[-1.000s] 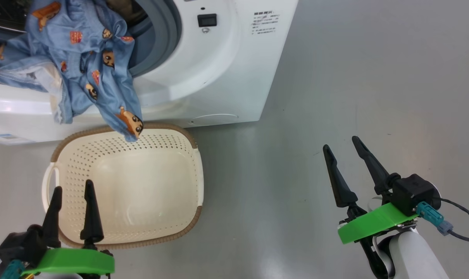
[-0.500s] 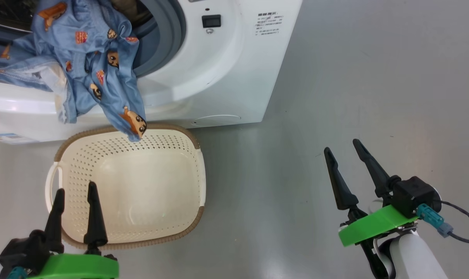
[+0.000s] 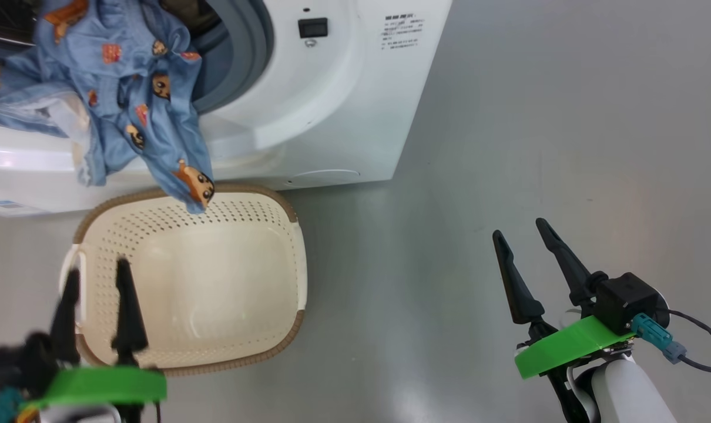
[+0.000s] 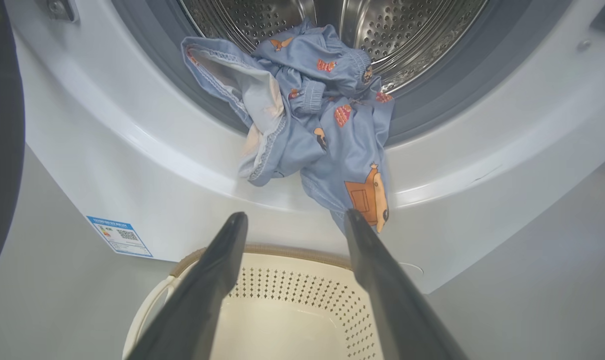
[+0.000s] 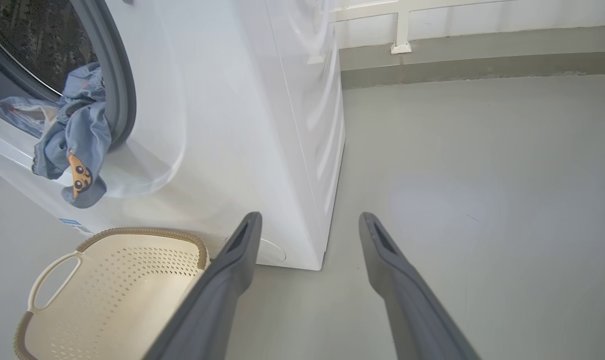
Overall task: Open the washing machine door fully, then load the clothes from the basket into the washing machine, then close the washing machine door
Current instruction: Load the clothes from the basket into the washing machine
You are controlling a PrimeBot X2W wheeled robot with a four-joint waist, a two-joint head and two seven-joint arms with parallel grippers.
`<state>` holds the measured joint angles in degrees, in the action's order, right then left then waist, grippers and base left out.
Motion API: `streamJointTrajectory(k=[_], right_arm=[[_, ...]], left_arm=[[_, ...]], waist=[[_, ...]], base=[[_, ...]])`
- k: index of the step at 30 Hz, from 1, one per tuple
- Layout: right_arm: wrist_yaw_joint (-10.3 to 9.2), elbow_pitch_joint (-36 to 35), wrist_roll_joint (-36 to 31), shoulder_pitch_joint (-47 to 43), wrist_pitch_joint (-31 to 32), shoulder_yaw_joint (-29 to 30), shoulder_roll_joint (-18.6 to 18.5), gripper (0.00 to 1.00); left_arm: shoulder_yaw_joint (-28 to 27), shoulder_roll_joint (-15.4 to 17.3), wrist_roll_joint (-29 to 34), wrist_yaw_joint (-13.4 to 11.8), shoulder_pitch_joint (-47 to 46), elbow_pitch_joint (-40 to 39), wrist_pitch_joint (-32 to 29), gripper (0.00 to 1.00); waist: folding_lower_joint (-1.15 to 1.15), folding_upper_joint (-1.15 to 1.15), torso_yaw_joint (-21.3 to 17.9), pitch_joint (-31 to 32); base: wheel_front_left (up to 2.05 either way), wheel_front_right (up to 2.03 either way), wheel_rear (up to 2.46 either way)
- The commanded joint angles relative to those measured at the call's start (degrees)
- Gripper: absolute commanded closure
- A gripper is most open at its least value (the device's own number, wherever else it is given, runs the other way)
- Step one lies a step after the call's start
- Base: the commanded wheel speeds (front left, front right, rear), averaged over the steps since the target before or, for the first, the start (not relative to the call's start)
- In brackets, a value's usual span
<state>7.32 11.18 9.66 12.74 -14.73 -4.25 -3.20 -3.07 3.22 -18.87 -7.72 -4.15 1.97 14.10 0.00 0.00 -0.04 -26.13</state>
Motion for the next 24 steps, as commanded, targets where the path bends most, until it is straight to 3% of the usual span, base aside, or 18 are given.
streamJointTrajectory(k=[1, 13, 24], right_arm=[[0.17, -1.2, 0.08, -0.58, -0.27, -1.22, 0.33, 0.0], [0.17, -1.39, 1.14, 0.83, -0.27, -2.45, 0.33, 0.0], [0.17, -1.33, 1.48, 1.09, -0.27, -2.96, 0.33, 0.0]], left_arm=[[-2.11, 1.56, -0.3, 0.12, -2.23, -1.12, 0.12, 0.0], [-0.53, 5.12, -1.11, 3.82, -16.82, 7.75, -0.34, 0.0], [1.09, 6.99, 0.08, 4.06, -27.42, 15.69, -0.41, 0.0]], waist=[[0.0, 0.0, -0.47, -0.8], [0.0, 0.0, -3.64, -4.17], [0.0, 0.0, -4.85, -4.81]], base=[[0.0, 0.0, 0.0], [0.0, 0.0, 0.0], [0.0, 0.0, 0.0]])
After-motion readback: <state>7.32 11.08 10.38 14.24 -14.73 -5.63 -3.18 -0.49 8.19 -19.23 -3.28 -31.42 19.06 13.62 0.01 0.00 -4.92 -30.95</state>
